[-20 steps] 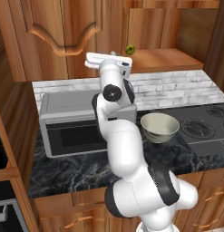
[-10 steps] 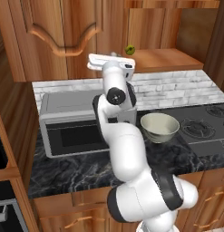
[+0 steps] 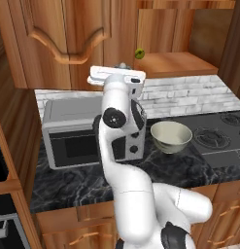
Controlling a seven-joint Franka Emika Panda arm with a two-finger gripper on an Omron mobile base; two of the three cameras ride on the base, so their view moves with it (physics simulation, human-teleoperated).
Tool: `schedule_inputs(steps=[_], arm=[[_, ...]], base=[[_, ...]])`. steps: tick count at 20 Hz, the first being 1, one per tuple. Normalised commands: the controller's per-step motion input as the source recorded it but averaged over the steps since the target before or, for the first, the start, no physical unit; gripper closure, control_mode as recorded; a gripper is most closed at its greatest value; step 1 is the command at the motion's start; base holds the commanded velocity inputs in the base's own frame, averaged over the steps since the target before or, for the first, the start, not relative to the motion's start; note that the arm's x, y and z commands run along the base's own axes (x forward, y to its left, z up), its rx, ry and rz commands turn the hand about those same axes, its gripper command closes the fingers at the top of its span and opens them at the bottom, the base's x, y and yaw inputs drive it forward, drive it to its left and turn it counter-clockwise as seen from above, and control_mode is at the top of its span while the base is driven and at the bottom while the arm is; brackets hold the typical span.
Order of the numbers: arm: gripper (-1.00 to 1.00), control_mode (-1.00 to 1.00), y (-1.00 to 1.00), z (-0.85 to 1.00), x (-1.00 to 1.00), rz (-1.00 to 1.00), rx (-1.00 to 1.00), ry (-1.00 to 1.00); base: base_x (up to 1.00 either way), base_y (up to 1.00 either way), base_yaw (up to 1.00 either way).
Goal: Open the cabinet. Pick the peach and orange from the cabinet and place them into the bowl. Then close the cabinet.
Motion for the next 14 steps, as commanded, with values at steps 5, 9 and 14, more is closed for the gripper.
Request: schedule_inputs(steps=[5, 9, 14], arm=[[1.00, -1.00, 1.00, 0.14, -1.00, -0.19, -0.05, 0.10], [1.00, -1.00, 1.00, 0.05, -1.00, -0.15, -0.09, 0.13], [1.00, -1.00, 1.00, 0.00, -1.00, -0.13, -0.14, 0.12]], base=[[0.00, 0.00, 0.00], [0.00, 0.00, 0.00], [0.00, 0.00, 0.00]])
